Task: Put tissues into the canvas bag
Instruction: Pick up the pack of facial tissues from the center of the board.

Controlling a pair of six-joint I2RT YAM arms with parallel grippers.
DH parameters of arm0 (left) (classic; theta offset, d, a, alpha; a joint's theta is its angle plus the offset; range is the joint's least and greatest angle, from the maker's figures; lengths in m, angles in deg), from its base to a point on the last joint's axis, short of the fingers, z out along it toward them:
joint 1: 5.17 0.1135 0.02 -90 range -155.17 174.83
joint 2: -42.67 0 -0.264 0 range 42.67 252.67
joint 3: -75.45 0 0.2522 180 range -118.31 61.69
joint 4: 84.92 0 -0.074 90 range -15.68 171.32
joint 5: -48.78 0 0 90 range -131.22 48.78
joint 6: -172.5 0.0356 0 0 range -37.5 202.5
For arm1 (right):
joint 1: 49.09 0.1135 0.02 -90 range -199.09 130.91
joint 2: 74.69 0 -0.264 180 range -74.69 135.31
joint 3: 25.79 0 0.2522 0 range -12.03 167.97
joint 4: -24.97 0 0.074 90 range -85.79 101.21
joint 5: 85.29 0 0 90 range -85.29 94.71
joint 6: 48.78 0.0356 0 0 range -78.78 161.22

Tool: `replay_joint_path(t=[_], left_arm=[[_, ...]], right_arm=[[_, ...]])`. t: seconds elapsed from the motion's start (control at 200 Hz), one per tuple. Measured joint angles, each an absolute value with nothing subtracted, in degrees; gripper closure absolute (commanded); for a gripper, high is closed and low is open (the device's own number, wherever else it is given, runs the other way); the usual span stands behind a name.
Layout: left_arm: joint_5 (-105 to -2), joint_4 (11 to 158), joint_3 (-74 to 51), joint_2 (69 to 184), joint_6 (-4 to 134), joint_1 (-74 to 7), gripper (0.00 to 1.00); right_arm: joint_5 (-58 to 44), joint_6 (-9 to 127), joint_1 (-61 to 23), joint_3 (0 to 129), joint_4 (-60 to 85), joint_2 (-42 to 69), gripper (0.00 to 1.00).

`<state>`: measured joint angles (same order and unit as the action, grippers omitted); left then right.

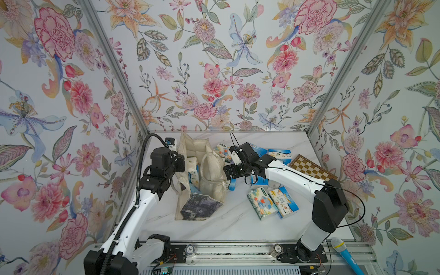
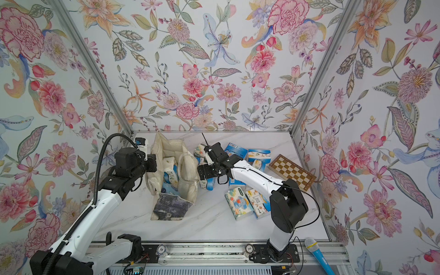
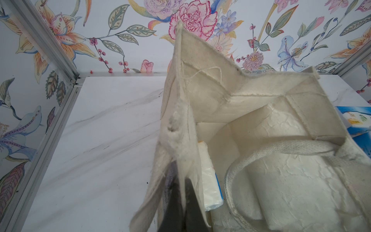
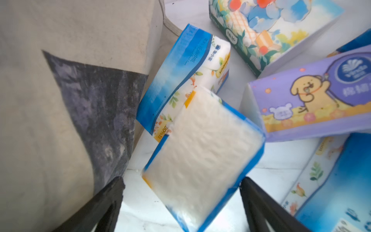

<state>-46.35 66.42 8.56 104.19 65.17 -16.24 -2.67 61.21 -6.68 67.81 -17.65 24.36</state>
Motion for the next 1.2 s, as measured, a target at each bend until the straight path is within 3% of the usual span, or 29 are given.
replay_joint_path(t=[0.325,0.435,0.636,0.911,1.201], left_arm=[[-46.3,66.46,8.69,104.19,65.57,-16.24,0.99],[-45.96,66.46,8.69,104.19,65.7,-16.24,0.99],[-45.3,66.44,8.69,104.25,66.2,-16.24,0.99],[-45.3,66.64,8.69,104.67,66.2,-16.24,0.99],[-45.3,67.1,8.96,105.04,66.18,-16.24,0.99]], right_arm=[[0.74,61.61,-6.68,69.27,-17.21,29.78,0.12],[1.64,61.96,-6.68,69.42,-17.26,30.02,0.24],[2.97,62.31,-6.68,69.16,-17.6,29.65,0.55],[4.96,60.99,-6.68,65.82,-21.78,21.25,0.57],[9.49,54.98,-7.79,68.99,-23.38,2.26,0.54]])
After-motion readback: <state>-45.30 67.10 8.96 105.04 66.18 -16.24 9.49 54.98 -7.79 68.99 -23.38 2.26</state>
